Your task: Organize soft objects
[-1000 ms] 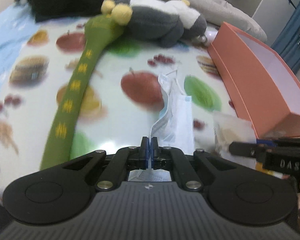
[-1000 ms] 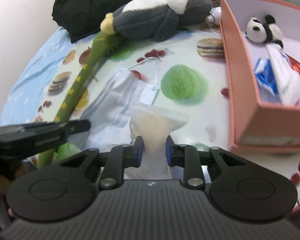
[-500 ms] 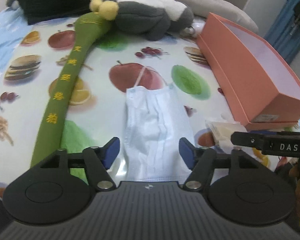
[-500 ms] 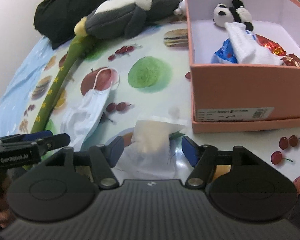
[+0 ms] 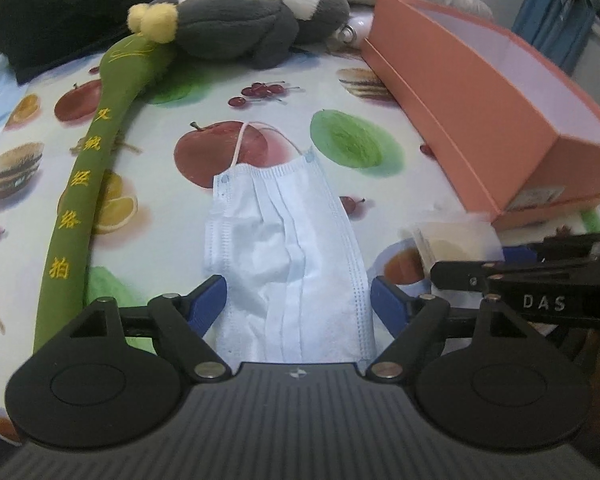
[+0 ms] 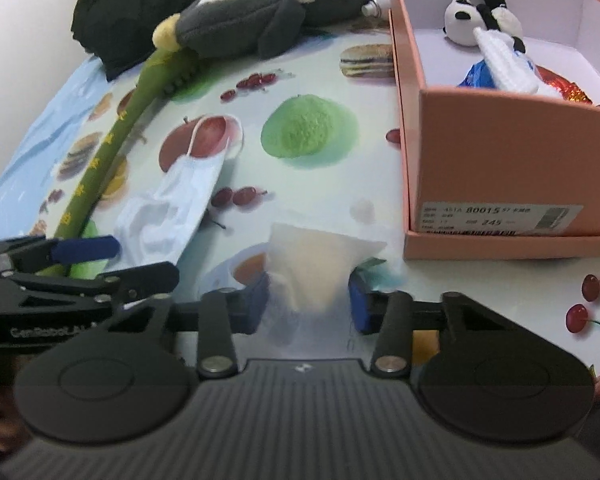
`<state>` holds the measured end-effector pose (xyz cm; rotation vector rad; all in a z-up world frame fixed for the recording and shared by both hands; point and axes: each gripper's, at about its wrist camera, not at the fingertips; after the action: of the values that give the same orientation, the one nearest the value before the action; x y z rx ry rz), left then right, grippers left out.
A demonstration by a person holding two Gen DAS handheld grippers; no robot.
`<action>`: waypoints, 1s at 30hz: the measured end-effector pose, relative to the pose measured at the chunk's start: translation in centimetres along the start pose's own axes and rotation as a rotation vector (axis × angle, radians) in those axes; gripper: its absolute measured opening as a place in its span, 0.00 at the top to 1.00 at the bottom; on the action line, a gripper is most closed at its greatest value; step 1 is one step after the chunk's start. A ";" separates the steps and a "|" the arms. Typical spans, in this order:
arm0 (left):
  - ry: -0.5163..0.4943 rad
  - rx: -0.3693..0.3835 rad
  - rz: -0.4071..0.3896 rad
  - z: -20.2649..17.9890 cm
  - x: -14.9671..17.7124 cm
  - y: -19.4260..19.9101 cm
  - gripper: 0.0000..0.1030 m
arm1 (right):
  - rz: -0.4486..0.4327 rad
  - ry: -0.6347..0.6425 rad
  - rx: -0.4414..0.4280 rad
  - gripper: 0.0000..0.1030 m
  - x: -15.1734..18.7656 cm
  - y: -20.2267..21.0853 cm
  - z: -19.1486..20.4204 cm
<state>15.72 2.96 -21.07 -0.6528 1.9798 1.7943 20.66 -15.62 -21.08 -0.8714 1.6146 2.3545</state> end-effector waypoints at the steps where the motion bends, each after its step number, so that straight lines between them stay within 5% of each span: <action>1: -0.017 -0.007 0.006 -0.3 0.0 -0.3 0.21 | 0.000 0.003 -0.002 0.58 0.1 0.0 0.0; 10: -0.056 -0.041 0.013 -0.9 0.6 -1.5 0.48 | -0.002 0.034 0.005 0.64 0.0 -0.3 0.1; 15: 0.004 -0.039 0.007 0.2 0.2 -1.3 0.82 | -0.008 0.047 0.007 0.72 -0.2 -0.1 0.3; 17: 0.040 -0.026 0.004 0.7 0.0 -1.1 0.89 | -0.015 0.044 0.008 0.76 -0.4 0.2 0.3; 30: 0.124 0.010 -0.123 0.0 -2.2 4.4 0.91 | -0.131 0.023 0.005 0.81 -1.5 5.3 0.8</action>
<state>14.98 3.46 -16.23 -0.8818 1.9795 1.7069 19.27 -16.78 -15.81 -0.9748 1.5209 2.2588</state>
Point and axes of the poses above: each gripper's, at about its wrist camera, not at the fingertips, and y roughly against the way its jaws point, z to its left, x to its underside, and after that the axes turned 1 degree about -z, right-handed
